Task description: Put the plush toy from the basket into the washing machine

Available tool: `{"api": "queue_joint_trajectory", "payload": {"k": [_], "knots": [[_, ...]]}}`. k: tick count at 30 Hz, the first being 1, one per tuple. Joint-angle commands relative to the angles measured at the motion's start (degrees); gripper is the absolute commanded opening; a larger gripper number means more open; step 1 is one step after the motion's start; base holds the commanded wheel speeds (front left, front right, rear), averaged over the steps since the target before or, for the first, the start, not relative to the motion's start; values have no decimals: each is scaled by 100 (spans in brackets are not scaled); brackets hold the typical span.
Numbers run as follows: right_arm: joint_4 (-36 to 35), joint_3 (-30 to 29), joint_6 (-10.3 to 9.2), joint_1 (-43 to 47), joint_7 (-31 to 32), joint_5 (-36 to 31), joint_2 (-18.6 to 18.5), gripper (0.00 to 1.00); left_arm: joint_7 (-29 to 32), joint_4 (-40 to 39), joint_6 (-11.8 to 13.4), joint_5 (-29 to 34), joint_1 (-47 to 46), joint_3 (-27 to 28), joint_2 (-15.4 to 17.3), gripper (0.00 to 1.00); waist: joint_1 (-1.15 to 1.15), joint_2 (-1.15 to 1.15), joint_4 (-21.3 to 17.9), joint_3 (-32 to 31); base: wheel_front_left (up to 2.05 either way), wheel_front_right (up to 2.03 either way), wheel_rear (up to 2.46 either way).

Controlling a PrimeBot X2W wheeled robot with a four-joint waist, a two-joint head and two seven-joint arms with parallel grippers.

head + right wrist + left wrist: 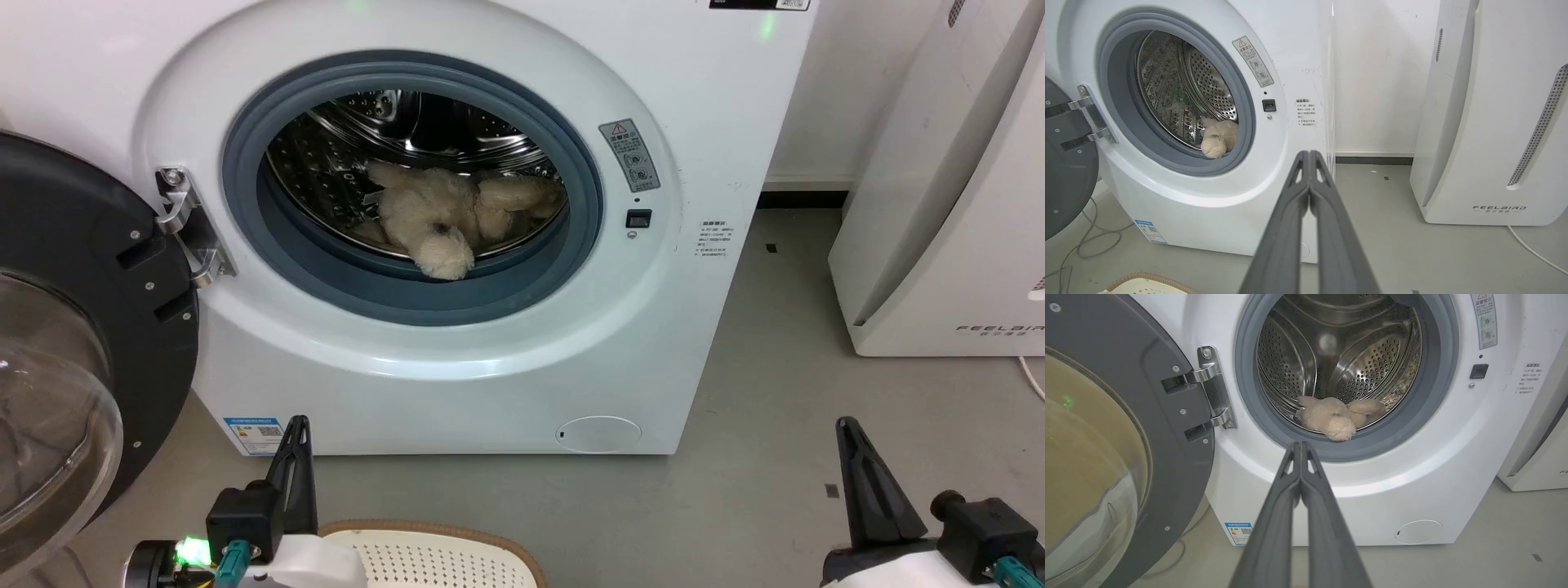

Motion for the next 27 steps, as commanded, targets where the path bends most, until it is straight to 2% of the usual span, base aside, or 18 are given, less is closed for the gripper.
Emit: {"api": "queue_joint_trajectory", "payload": {"k": [1, 27], "knots": [[-25, 11, -1, -86, 41, -56, 0, 0, 25, -47, -39, 13, -1, 16, -24, 0, 0, 0, -1, 0, 0, 0, 0], [-56, 42, -2, -185, 371, -260, -1, 0, 359, -256, -153, 30, -3, 40, -56, 0, 0, 0, -15, -4, 0, 0, 0]]}}
